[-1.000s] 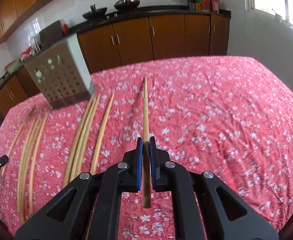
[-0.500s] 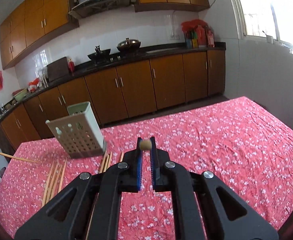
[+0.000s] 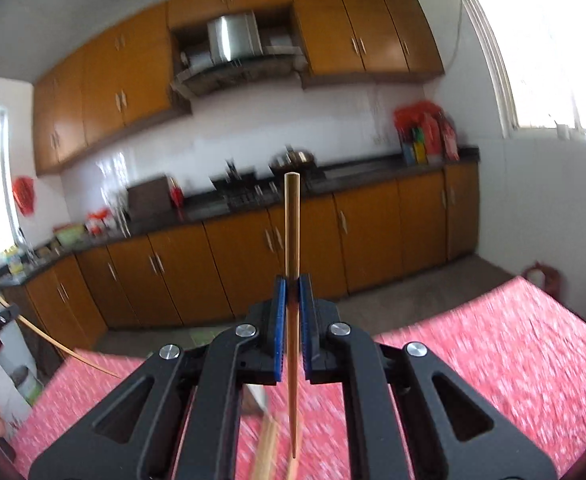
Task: Organize utensils
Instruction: 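Lift the right gripper's chopstick toward the metal holder while the left gripper carries its chopstick there, then open the right gripper over the holder while the left gripper releases its chopstick inside, then lower the right gripper onto another chopstick and close while the left gripper grasps one, then lift the right gripper's chopstick into the holder while the left gripper carries its chopstick there, then open the right gripper over the holder while the left gripper releases its chopstick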
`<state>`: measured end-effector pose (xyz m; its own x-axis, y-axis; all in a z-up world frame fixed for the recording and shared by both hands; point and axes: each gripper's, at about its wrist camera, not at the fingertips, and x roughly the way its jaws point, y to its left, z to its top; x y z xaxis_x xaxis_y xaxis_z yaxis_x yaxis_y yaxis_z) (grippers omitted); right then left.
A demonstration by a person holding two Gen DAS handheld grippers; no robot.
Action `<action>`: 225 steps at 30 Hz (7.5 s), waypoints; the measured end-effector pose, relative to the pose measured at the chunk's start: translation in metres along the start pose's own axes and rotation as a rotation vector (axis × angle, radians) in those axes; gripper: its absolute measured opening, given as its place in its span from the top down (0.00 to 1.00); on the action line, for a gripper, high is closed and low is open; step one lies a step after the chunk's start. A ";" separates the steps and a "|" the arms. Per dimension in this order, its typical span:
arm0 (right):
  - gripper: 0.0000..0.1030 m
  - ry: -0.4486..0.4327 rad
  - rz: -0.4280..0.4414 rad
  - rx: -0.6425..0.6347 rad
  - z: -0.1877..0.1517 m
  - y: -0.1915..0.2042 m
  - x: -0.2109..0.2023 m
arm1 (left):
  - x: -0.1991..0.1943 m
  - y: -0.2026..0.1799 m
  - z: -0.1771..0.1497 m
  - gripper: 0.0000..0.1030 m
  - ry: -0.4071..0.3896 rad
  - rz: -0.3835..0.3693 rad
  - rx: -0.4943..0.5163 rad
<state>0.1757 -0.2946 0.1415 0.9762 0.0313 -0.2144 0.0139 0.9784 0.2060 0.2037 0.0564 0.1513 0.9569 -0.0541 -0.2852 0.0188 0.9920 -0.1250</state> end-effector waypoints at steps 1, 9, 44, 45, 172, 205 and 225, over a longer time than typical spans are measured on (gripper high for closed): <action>0.93 -0.039 0.018 0.008 0.011 0.006 -0.001 | -0.001 -0.004 0.007 0.93 -0.017 -0.011 -0.004; 0.93 -0.218 0.090 0.011 0.038 0.044 0.019 | 0.008 -0.051 0.039 0.93 -0.092 -0.142 -0.019; 0.68 0.152 0.019 -0.019 -0.052 0.014 0.015 | 0.020 -0.031 -0.041 0.72 0.082 -0.052 -0.009; 0.68 0.187 0.016 -0.027 -0.061 0.013 0.015 | 0.016 -0.027 -0.050 0.72 0.098 -0.039 -0.006; 0.92 0.587 -0.129 -0.049 -0.206 -0.046 0.035 | 0.050 0.031 -0.230 0.92 0.584 0.071 0.062; 0.93 0.147 -0.045 0.024 -0.072 -0.037 -0.021 | -0.022 0.007 -0.081 0.92 0.144 -0.040 0.023; 0.93 -0.062 0.143 0.002 0.008 0.034 -0.012 | -0.016 -0.074 0.004 0.92 -0.024 -0.220 0.019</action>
<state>0.1664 -0.2631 0.1585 0.9798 0.1571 -0.1236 -0.1254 0.9646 0.2319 0.1880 -0.0155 0.1686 0.9358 -0.2671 -0.2299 0.2335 0.9585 -0.1633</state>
